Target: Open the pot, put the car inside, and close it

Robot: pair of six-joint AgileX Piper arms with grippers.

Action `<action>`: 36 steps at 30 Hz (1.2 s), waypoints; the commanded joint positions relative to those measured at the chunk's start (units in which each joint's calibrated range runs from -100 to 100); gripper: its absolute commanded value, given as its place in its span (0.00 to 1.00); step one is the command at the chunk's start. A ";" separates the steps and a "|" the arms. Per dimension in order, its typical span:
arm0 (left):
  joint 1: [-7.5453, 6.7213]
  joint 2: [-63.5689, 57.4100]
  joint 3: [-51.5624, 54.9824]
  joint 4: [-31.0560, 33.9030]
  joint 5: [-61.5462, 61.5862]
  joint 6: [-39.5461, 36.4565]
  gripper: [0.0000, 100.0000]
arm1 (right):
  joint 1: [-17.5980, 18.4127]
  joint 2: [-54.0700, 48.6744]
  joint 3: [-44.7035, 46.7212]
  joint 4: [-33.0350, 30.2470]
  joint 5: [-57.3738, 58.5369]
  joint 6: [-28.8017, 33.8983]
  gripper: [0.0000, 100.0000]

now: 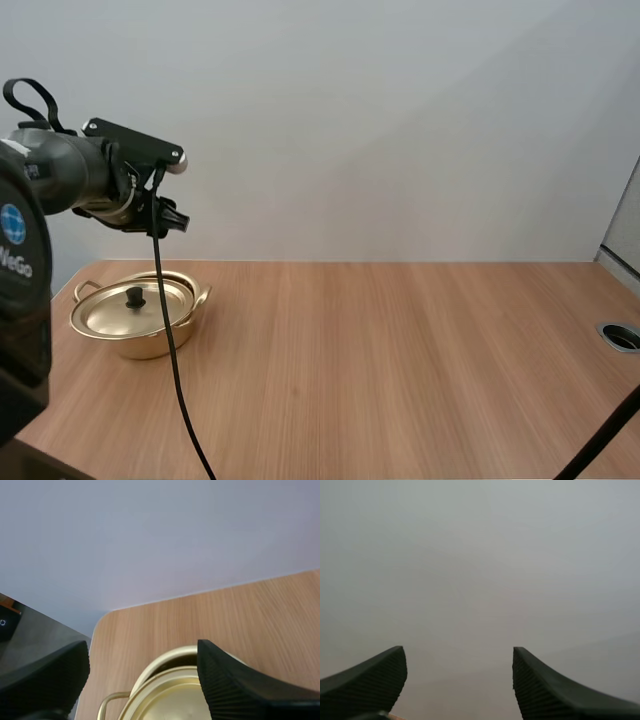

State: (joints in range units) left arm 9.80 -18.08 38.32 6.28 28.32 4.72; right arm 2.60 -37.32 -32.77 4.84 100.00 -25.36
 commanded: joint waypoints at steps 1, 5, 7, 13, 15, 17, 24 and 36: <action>0.01 -2.42 -3.18 -0.02 0.52 -2.00 1.00 | -0.01 0.01 0.01 -0.08 0.00 0.01 1.00; 0.01 -6.64 -8.63 -1.61 5.31 -2.25 1.00 | -0.01 0.01 0.84 -0.92 0.00 0.01 1.00; 0.01 -8.76 -10.69 -2.52 7.73 -2.25 1.00 | -0.01 -0.10 2.58 -1.34 0.00 0.01 1.00; 0.01 -14.49 -12.74 -7.79 12.22 -2.51 0.00 | -0.01 -0.10 8.62 -1.69 0.00 0.40 0.69; 0.01 -16.43 -12.74 -8.62 12.87 -2.51 0.00 | -0.01 -0.10 10.06 -1.97 0.00 0.87 0.13; 0.01 -18.18 -12.74 -8.62 12.87 -2.51 0.00 | -0.01 -0.10 10.25 -3.05 0.00 2.03 0.00; 0.01 -19.99 -12.74 -8.62 13.38 -2.42 0.00 | -0.01 -0.86 10.25 -5.75 0.00 2.86 0.00; 0.01 -19.99 -12.74 -8.98 13.03 -2.42 0.00 | -0.01 -0.86 10.25 -5.63 0.00 2.81 0.00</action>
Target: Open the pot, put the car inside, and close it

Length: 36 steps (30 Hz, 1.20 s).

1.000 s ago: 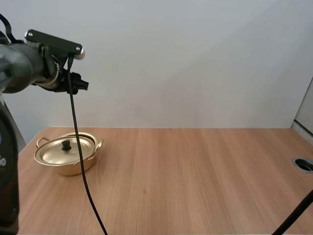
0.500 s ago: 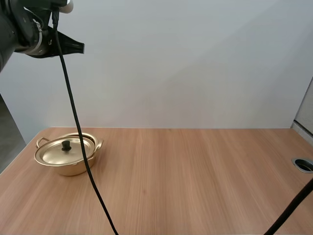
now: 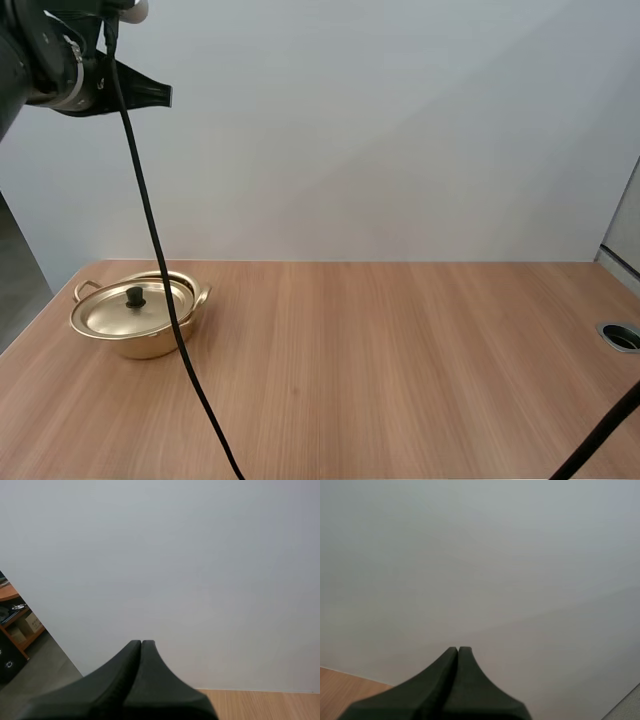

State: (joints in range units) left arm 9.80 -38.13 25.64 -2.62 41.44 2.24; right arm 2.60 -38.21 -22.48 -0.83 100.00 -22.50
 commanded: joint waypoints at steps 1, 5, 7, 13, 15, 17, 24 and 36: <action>0.01 0.07 -0.05 -0.08 -0.08 0.06 0.00 | -0.01 0.02 -0.04 0.05 0.00 -0.05 0.00; 0.01 1.06 -0.05 -0.08 6.34 0.06 0.00 | -0.01 0.02 -0.04 0.05 0.00 -0.05 0.00; 0.01 2.45 0.31 -0.08 11.04 0.06 0.00 | -0.01 0.02 -0.04 0.05 0.00 -0.05 0.00; 0.01 9.32 2.25 3.14 20.70 -1.75 0.18 | -0.01 0.02 -0.04 0.05 0.00 -0.05 0.00; 0.01 10.89 2.89 4.23 20.94 -0.30 0.36 | -0.01 0.02 -0.04 0.05 0.00 -0.05 0.00; 0.01 12.16 3.50 4.24 20.94 2.70 0.56 | -0.01 0.02 -0.04 0.05 0.00 -0.05 0.00; 0.01 14.00 3.50 4.24 23.45 6.99 1.00 | -0.01 0.02 -0.04 0.17 0.00 -0.05 0.00; 0.01 25.66 3.50 3.59 37.02 3.06 1.00 | -0.01 0.02 -0.04 0.17 0.00 -0.05 0.00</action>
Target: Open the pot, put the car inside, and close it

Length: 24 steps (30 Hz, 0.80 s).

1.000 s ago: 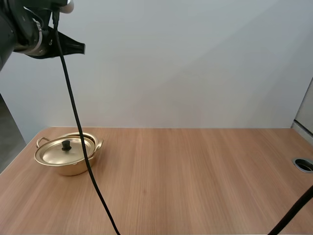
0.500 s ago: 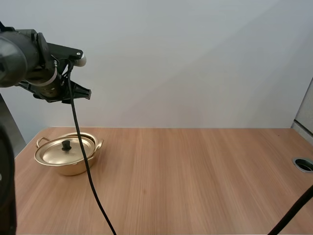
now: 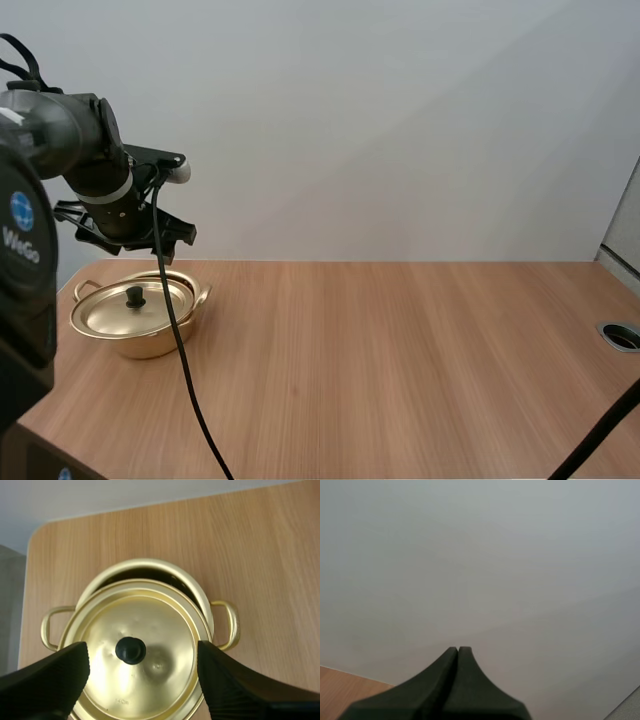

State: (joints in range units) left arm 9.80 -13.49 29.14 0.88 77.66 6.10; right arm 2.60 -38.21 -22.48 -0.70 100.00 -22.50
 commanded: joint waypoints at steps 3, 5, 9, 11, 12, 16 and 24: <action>0.01 1.44 -0.01 0.72 2.71 -3.10 1.00 | -0.01 0.02 -0.04 0.04 0.00 -0.05 0.00; 0.01 1.44 -0.01 0.72 3.98 -3.10 1.00 | -0.01 0.02 -0.04 0.04 0.00 -0.05 0.00; 0.01 1.44 -0.01 1.64 5.45 -3.21 1.00 | -0.01 0.02 -0.04 0.04 0.00 -0.05 0.00; 0.01 1.44 -0.01 3.08 5.97 -3.92 1.00 | -0.01 0.02 -0.04 0.04 0.00 -0.05 0.00; 0.01 1.44 -0.01 4.29 5.97 -4.70 1.00 | -0.01 0.02 -0.04 0.04 0.00 -0.05 0.00; 0.01 1.70 -0.01 8.03 5.40 -5.80 1.00 | -0.01 0.02 -0.04 0.04 0.00 -0.05 0.00; 0.07 4.87 -0.01 8.02 6.49 -6.78 1.00 | -0.01 0.02 -0.04 0.04 0.00 -0.05 0.00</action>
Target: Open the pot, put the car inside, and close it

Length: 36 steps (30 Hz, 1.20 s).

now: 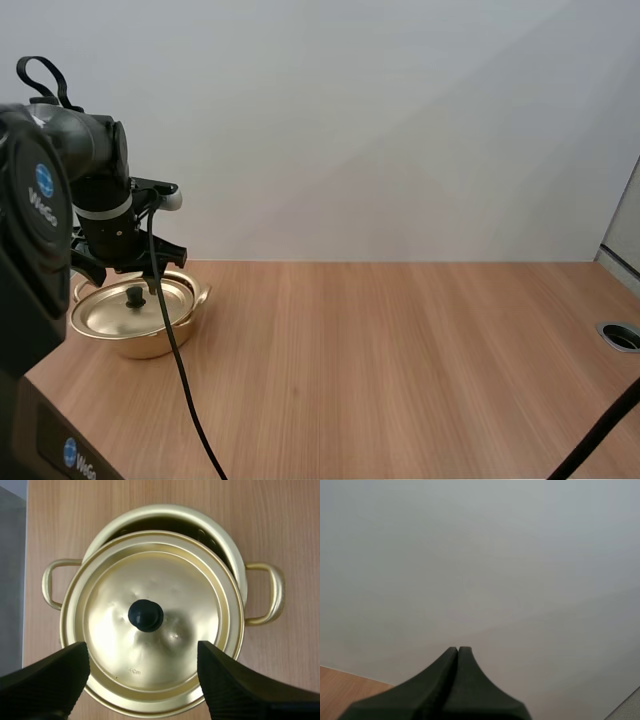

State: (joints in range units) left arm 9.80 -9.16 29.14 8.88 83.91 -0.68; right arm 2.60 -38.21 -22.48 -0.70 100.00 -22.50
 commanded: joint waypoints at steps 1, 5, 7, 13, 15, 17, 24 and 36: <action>0.10 1.06 -0.01 0.01 0.66 0.00 1.00 | -0.01 -0.10 -0.04 0.04 0.00 -0.05 0.00; 0.10 2.34 -0.01 0.01 0.04 0.00 1.00 | -0.01 -0.62 -0.04 0.04 0.00 -0.05 0.00; 0.10 2.90 -0.01 0.01 -1.71 0.00 1.00 | -0.01 -0.76 -0.04 0.04 0.00 -0.05 0.00; 0.10 4.12 -0.01 -1.11 -6.09 0.00 1.00 | -0.01 -1.15 -0.04 0.04 0.00 -0.05 0.00; 0.10 4.62 -0.01 -1.39 -6.96 0.00 1.00 | -0.01 -1.15 -0.04 0.04 0.00 -0.05 0.00; 0.10 5.30 -0.01 -1.39 -7.40 0.00 1.00 | -0.01 -1.15 -0.04 0.04 0.00 -0.05 0.00; 0.10 6.68 -0.01 -1.39 -8.77 0.00 1.00 | -0.01 -1.15 -0.04 0.04 0.00 -0.05 0.00; 0.10 9.69 -0.01 -1.43 -9.16 0.00 1.00 | -0.01 -1.15 -0.04 0.04 0.00 -0.05 0.00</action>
State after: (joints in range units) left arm 9.85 0.44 29.14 7.50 74.69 -0.68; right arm 2.60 -39.31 -22.48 -0.70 100.00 -22.50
